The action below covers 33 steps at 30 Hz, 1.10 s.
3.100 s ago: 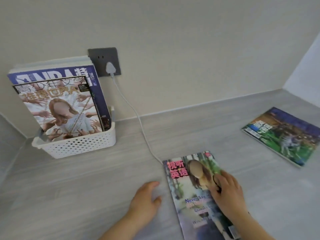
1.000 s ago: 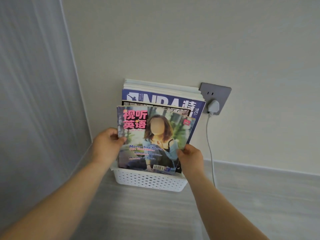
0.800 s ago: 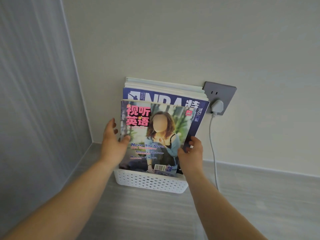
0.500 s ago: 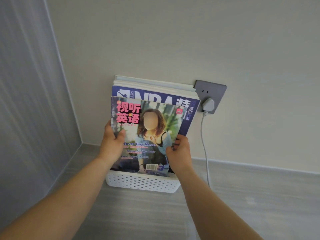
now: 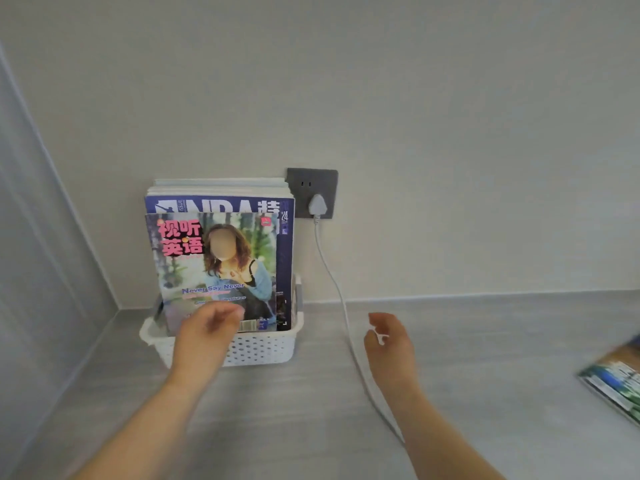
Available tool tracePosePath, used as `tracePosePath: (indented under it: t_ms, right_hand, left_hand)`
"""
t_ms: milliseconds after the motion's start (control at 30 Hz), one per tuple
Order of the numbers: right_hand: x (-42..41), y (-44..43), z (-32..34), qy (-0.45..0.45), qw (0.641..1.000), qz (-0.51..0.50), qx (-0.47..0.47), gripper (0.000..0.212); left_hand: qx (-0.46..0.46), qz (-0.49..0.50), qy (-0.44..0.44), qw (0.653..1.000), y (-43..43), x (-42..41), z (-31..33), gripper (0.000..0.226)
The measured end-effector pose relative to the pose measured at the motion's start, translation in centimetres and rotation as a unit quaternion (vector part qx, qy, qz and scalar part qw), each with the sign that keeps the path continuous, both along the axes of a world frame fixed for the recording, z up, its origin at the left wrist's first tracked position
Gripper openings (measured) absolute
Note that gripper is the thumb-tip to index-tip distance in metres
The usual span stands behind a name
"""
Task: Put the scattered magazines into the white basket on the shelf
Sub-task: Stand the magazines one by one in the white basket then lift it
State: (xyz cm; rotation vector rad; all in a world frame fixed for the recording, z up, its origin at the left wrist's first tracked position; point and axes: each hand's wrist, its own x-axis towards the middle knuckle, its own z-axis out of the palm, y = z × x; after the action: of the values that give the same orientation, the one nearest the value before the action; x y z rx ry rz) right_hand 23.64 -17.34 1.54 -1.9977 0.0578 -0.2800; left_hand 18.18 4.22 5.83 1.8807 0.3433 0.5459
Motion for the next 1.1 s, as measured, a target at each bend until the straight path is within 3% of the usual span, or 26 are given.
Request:
tracePosePath:
  t_ms: [67,300,433,533,667,833,967,1100]
  right_hand:
    - [-0.9,-4.6,-1.0,0.011,0.999,-0.036,-0.019,0.025]
    - [-4.5,-23.3,-4.4,0.124,0.965,-0.22,-0.077,0.035]
    - [-6.5,-33.3,-5.6,0.201,0.907,-0.296,-0.222,0.048]
    - [-7.8,-38.5,-7.2,0.296,0.86,-0.308,-0.28,0.058]
    - [-8.0,-40.5,-8.9,0.313,0.852,-0.271,-0.321,0.063]
    - [-7.6,-40.7,-9.8,0.314,0.855,-0.264,-0.317,0.064]
    - [-7.4,-40.9,-10.1,0.315,0.857,-0.266,-0.308,0.065]
    - [-7.2,-41.1,-10.5,0.312,0.857,-0.271,-0.308,0.066]
  left_hand:
    - [0.006,-0.056,0.028,0.998,-4.0,-0.4,-0.3,0.026]
    - [0.008,-0.214,0.099,0.972,-18.0,1.3,-2.7,0.033]
    - [0.028,-0.275,0.127,0.953,-26.2,3.1,-5.0,0.037]
    - [0.073,-0.336,0.164,0.925,-32.2,4.0,-7.2,0.012]
    - [0.095,-0.387,0.193,0.897,-38.6,5.5,-9.1,0.018]
    - [0.113,-0.384,0.212,0.891,-46.2,9.0,-10.0,0.05]
    - [0.204,-0.371,0.228,0.877,-51.2,12.3,-11.1,0.064]
    - [0.296,-0.352,0.23,0.858,-54.6,13.8,-12.0,0.06]
